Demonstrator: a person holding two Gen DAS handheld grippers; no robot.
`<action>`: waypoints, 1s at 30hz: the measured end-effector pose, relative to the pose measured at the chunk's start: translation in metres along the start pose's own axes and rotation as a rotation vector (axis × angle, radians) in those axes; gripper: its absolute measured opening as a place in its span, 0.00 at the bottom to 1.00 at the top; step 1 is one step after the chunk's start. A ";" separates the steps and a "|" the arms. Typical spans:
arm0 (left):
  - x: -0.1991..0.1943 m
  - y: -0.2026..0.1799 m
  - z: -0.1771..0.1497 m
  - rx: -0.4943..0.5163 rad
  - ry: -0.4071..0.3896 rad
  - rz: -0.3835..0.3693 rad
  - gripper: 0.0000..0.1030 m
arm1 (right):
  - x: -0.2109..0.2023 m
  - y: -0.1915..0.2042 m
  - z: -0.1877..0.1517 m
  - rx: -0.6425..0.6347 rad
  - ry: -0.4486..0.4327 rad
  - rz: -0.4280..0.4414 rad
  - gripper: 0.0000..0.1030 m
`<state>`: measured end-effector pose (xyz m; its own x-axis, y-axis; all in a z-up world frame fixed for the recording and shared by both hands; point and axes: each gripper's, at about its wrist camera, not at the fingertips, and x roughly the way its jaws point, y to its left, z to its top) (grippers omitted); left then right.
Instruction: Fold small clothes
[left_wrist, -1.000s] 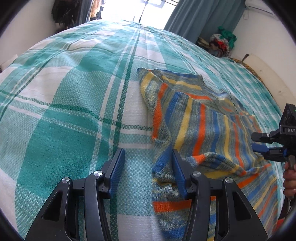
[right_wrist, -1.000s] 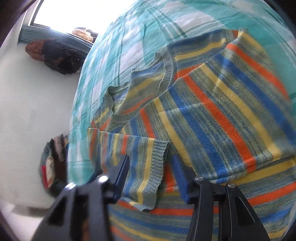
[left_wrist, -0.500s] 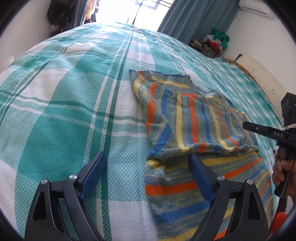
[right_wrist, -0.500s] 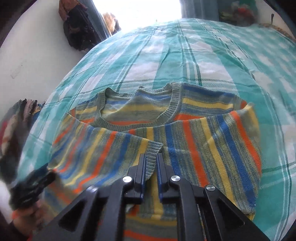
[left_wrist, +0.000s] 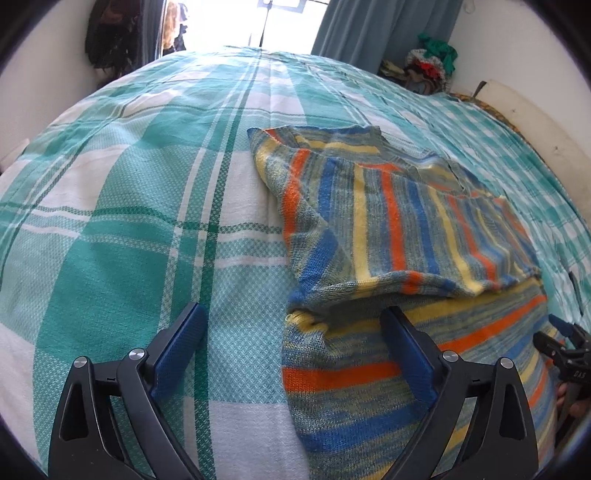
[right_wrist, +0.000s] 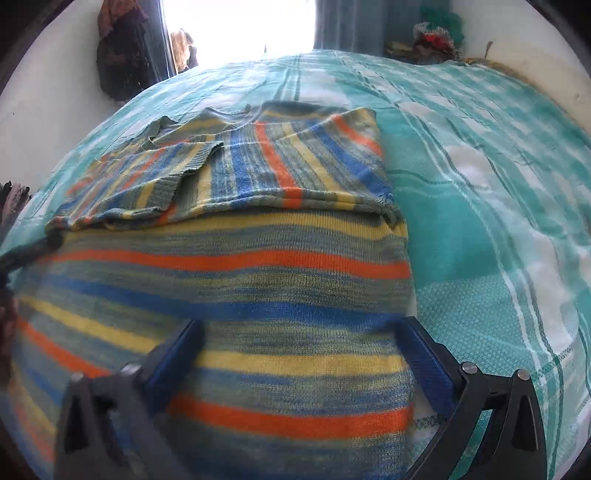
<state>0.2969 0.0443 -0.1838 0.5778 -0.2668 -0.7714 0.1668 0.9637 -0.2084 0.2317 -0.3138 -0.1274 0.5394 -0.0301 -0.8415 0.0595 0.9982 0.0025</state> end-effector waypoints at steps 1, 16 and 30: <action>0.001 -0.001 0.000 0.007 0.003 0.010 0.94 | 0.001 -0.001 0.002 0.001 0.008 0.003 1.00; 0.013 -0.009 -0.001 0.059 0.033 0.077 0.99 | 0.001 -0.001 0.002 -0.001 0.009 0.002 1.00; 0.014 -0.012 -0.001 0.075 0.035 0.102 1.00 | 0.003 -0.001 -0.001 -0.004 0.012 0.001 1.00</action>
<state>0.3026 0.0293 -0.1927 0.5663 -0.1661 -0.8073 0.1687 0.9821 -0.0837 0.2328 -0.3145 -0.1304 0.5294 -0.0281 -0.8479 0.0558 0.9984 0.0018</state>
